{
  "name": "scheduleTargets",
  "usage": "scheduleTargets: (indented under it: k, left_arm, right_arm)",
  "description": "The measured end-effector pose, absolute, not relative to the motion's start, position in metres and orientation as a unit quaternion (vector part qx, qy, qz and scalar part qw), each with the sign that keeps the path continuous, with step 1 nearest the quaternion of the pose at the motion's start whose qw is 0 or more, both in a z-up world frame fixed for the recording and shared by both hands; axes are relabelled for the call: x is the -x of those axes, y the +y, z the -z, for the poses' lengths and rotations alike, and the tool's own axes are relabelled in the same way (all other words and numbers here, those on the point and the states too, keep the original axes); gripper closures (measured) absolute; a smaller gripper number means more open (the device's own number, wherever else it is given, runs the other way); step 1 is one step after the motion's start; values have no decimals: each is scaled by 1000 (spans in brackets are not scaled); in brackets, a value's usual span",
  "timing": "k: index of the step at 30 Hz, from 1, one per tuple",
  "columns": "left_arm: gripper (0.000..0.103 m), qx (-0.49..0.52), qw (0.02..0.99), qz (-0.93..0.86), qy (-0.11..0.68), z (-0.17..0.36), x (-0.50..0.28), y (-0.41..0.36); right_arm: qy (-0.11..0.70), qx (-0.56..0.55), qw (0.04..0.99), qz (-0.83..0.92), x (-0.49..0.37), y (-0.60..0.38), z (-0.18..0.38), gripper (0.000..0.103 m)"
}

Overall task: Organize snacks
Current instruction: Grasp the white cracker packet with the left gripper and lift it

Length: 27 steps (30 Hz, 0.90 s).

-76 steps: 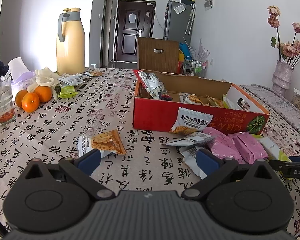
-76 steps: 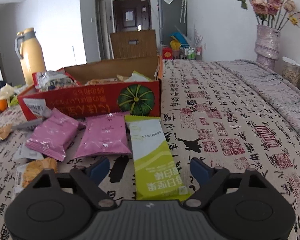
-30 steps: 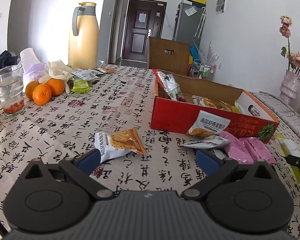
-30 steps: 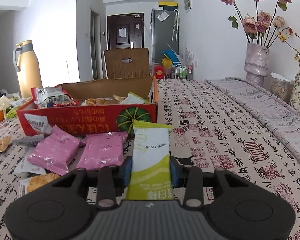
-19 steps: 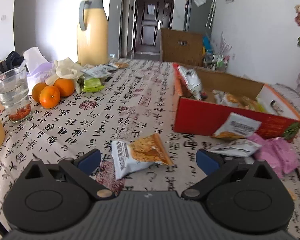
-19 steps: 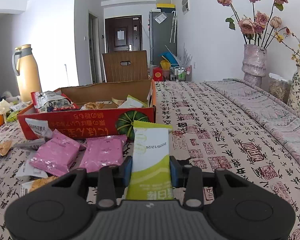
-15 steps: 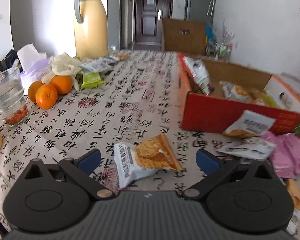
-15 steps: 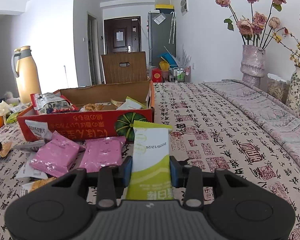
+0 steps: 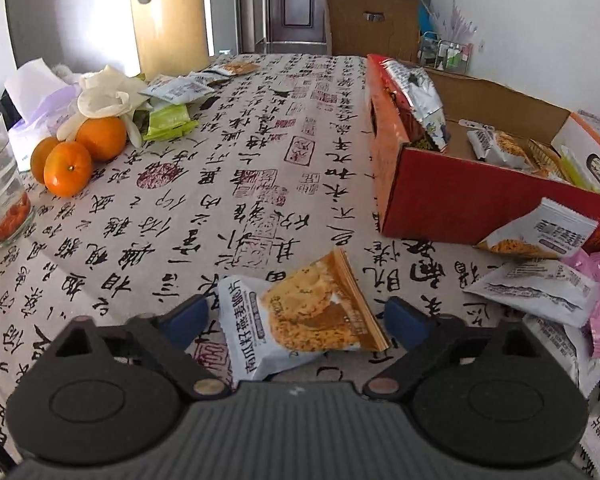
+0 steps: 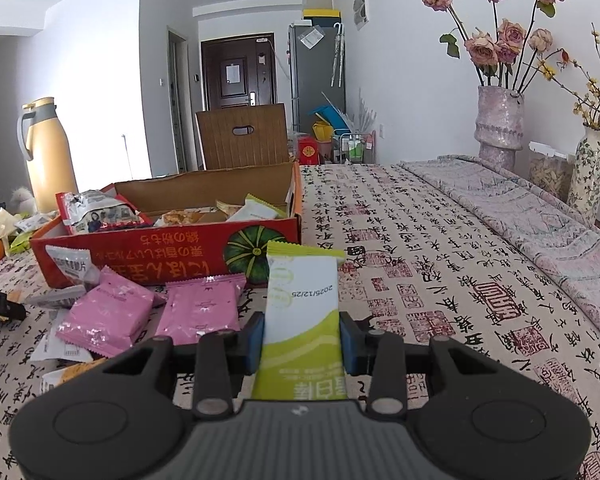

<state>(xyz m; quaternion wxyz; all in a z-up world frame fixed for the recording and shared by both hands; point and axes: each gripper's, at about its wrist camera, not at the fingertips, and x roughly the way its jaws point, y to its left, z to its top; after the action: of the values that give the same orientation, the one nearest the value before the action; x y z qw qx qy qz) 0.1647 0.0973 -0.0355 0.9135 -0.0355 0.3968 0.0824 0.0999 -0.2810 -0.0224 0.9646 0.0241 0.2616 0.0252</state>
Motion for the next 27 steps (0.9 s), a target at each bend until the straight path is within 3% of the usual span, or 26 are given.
scheduleTargets:
  k: [6,11,27]
  left_arm:
    - [41,34,920,-78,382,31,-154,93]
    - [48,39,924,-82,372,31,-147,95]
    - [50,33,948,-75,307,3,-118,83]
  right_arm:
    - [262,-24,964,-29,-100,-279,22,66]
    - [263,-24,964,-32,-98,-278,22,66]
    - [261,-22,964,-38,-96,-276,20,66]
